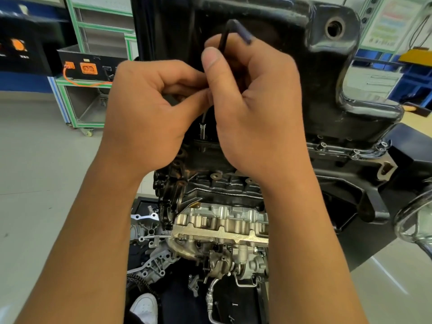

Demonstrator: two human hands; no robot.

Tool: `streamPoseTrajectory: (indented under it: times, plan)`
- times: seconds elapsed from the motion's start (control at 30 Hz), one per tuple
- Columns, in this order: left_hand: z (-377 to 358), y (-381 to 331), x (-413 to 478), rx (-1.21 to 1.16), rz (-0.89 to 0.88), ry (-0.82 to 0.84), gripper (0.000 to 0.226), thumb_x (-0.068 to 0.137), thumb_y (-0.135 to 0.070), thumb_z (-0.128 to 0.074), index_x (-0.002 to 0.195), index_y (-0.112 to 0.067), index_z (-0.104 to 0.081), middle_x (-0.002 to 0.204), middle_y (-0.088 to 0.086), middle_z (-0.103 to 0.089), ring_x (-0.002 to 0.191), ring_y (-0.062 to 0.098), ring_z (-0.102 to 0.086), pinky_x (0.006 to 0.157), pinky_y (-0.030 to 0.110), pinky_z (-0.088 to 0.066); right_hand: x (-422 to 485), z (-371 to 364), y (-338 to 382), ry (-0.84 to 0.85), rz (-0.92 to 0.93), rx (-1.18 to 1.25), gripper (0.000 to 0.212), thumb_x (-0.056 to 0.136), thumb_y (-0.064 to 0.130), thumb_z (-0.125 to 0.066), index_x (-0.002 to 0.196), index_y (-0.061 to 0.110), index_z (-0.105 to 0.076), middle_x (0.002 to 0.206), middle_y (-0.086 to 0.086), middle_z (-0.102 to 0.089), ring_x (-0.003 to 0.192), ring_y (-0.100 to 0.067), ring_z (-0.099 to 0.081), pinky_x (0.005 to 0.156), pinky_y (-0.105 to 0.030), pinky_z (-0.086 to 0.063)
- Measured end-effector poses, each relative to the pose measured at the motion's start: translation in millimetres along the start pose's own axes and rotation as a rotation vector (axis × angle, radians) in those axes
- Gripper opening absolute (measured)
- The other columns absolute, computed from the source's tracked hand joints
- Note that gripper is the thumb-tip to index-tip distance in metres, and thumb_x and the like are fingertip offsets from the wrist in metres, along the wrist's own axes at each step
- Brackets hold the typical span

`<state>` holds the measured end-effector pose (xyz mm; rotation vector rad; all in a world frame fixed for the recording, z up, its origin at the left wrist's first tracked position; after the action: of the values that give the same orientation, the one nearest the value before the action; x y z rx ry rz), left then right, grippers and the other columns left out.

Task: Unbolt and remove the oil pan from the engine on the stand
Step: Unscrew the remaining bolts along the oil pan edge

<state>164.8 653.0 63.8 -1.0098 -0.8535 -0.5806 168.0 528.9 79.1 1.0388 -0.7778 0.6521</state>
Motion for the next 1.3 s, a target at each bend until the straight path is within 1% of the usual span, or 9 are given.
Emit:
streamPoseTrajectory:
  times: [0.13, 0.23, 0.4, 0.6, 0.73, 0.87, 1.03, 1.17, 1.3]
  plan:
    - [1, 1, -2, 0.009, 0.039, -0.1, 0.013, 0.085, -0.02, -0.077, 0.093, -0.013, -0.068, 0.085, -0.008, -0.069, 0.073, 0.013, -0.071, 0.064, 0.023, -0.057, -1, 11, -2, -0.159, 0.026, 0.057, 0.024, 0.092, 0.014, -0.071, 0.074, -0.001, -0.073, 0.062, -0.014, -0.065, 0.061, -0.026, -0.06, 0.058, -0.041, -0.047]
    - [-3, 1, -1, 0.001, 0.02, 0.0, 0.015, 0.089, -0.017, -0.071, 0.104, -0.018, -0.066, 0.09, -0.009, -0.071, 0.08, 0.013, -0.072, 0.067, 0.031, -0.059, 0, 8, -1, -0.087, 0.036, 0.083, 0.026, 0.096, 0.01, -0.065, 0.074, 0.0, -0.074, 0.063, -0.009, -0.065, 0.062, -0.022, -0.061, 0.06, -0.039, -0.048]
    - [-6, 0, -1, -0.002, -0.022, 0.075, 0.016, 0.096, -0.013, -0.06, 0.109, -0.021, -0.065, 0.094, -0.012, -0.069, 0.087, 0.002, -0.071, 0.071, 0.016, -0.053, 1, -4, 0, 0.061, 0.02, 0.007, 0.028, 0.102, 0.012, -0.053, 0.084, -0.003, -0.068, 0.075, -0.013, -0.062, 0.071, -0.021, -0.057, 0.068, -0.042, -0.046]
    - [-2, 12, -4, 0.033, 0.069, -0.115, 0.013, 0.084, -0.023, -0.078, 0.088, -0.013, -0.071, 0.08, -0.005, -0.07, 0.067, 0.011, -0.067, 0.061, 0.021, -0.053, -1, 10, -3, -0.125, 0.021, 0.038, 0.024, 0.092, 0.016, -0.071, 0.072, 0.002, -0.072, 0.059, -0.01, -0.062, 0.058, -0.019, -0.056, 0.057, -0.035, -0.046]
    - [-4, 16, -10, 0.106, 0.047, -0.105, 0.018, 0.082, -0.026, -0.077, 0.093, -0.013, -0.072, 0.083, -0.006, -0.07, 0.068, 0.016, -0.066, 0.061, 0.025, -0.054, -2, 9, -5, -0.131, 0.02, 0.029, 0.025, 0.092, 0.016, -0.071, 0.071, 0.004, -0.071, 0.057, -0.005, -0.061, 0.055, -0.015, -0.056, 0.055, -0.03, -0.046]
    - [-7, 26, -25, 0.136, 0.08, -0.091, 0.03, 0.077, -0.015, -0.082, 0.104, -0.02, -0.07, 0.088, -0.015, -0.067, 0.065, 0.009, -0.063, 0.057, 0.014, -0.047, -4, 7, -9, -0.121, -0.003, 0.037, 0.024, 0.091, 0.017, -0.071, 0.07, 0.005, -0.071, 0.058, -0.003, -0.063, 0.056, -0.013, -0.058, 0.056, -0.03, -0.048]
    - [-6, 35, -39, 0.188, 0.127, -0.145, 0.029, 0.079, -0.011, -0.08, 0.106, -0.015, -0.073, 0.092, -0.004, -0.07, 0.073, 0.014, -0.06, 0.065, 0.024, -0.05, -10, 0, -11, -0.097, -0.025, 0.032, 0.024, 0.092, 0.018, -0.071, 0.071, 0.005, -0.071, 0.057, -0.002, -0.061, 0.055, -0.013, -0.054, 0.054, -0.029, -0.045]
    - [-5, 33, -40, 0.226, 0.2, -0.171, 0.026, 0.078, -0.014, -0.082, 0.101, -0.019, -0.073, 0.092, -0.006, -0.068, 0.076, 0.01, -0.061, 0.067, 0.015, -0.047, -12, 4, -16, -0.111, -0.044, 0.06, 0.024, 0.092, 0.017, -0.071, 0.072, 0.003, -0.071, 0.059, -0.008, -0.062, 0.056, -0.021, -0.056, 0.054, -0.035, -0.047]
    - [2, 36, -42, 0.305, 0.347, -0.219, 0.028, 0.075, -0.031, -0.085, 0.098, -0.022, -0.072, 0.096, -0.005, -0.069, 0.085, 0.008, -0.062, 0.071, 0.01, -0.047, -14, 14, -23, -0.144, -0.085, 0.096, 0.022, 0.093, 0.014, -0.07, 0.073, 0.004, -0.071, 0.059, -0.006, -0.06, 0.056, -0.019, -0.054, 0.054, -0.026, -0.044]
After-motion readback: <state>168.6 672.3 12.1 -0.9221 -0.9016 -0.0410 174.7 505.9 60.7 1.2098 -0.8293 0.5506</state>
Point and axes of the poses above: each hand's wrist, its own x-axis towards the middle knuckle, its own z-axis out of the back of the hand, y = z × x, the point moved 7 cm from there along x, towards the middle knuckle
